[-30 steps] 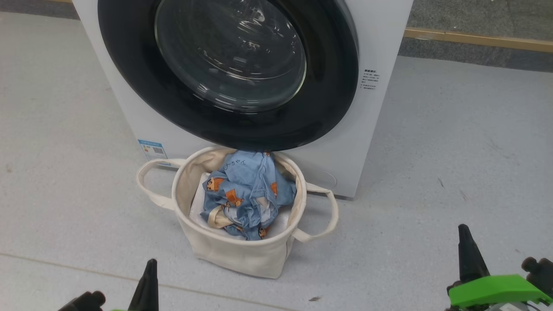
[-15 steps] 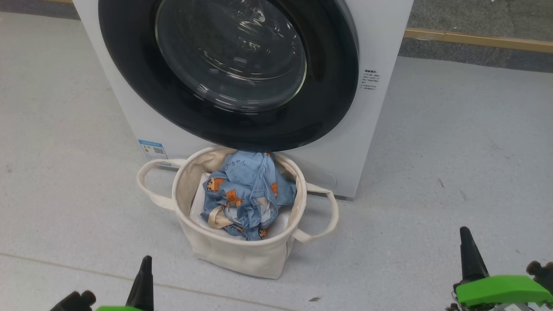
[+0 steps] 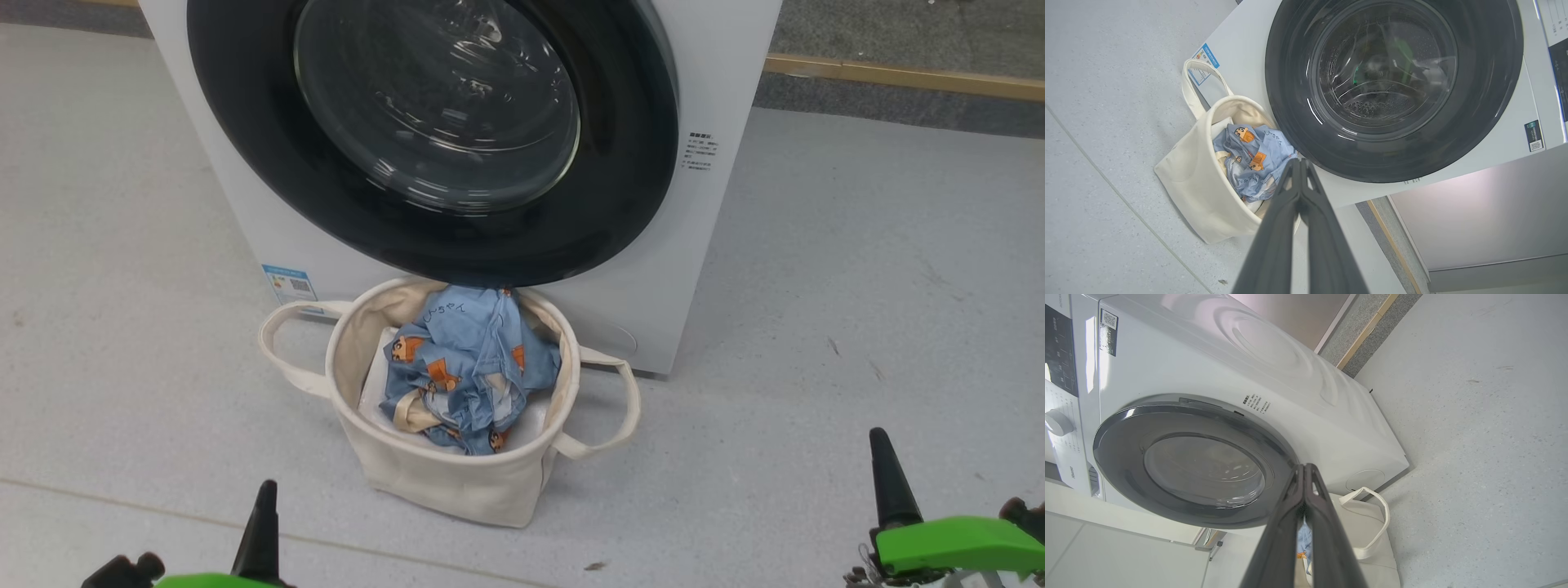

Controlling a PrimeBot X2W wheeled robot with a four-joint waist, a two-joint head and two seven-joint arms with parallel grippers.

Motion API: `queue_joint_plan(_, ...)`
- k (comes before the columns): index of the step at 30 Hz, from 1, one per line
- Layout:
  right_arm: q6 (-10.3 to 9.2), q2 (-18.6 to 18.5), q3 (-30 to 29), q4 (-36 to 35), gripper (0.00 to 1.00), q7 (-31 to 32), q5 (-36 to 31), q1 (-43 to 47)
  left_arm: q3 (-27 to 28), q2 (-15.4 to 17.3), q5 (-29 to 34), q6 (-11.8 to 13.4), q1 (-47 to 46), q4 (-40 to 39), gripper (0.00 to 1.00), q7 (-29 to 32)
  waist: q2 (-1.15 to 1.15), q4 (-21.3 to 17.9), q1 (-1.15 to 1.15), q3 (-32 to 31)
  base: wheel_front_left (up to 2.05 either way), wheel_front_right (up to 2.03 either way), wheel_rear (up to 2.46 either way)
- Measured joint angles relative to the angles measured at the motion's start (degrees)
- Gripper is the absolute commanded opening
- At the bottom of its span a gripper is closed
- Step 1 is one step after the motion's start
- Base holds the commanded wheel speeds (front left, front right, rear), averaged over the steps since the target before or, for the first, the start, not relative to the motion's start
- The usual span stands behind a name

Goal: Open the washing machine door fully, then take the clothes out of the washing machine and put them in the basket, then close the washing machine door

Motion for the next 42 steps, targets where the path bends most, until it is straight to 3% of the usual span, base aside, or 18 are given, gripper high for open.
queue_joint_plan(42, -0.01, 0.0, -1.1, 0.5, 0.00, 6.7, 25.0, -1.8, 3.1, -0.3, -26.5, 0.0, -1.2, -1.8, 0.00, 6.6, 0.00, 0.1, -0.01, -0.2, 0.00, 0.00, 0.00)
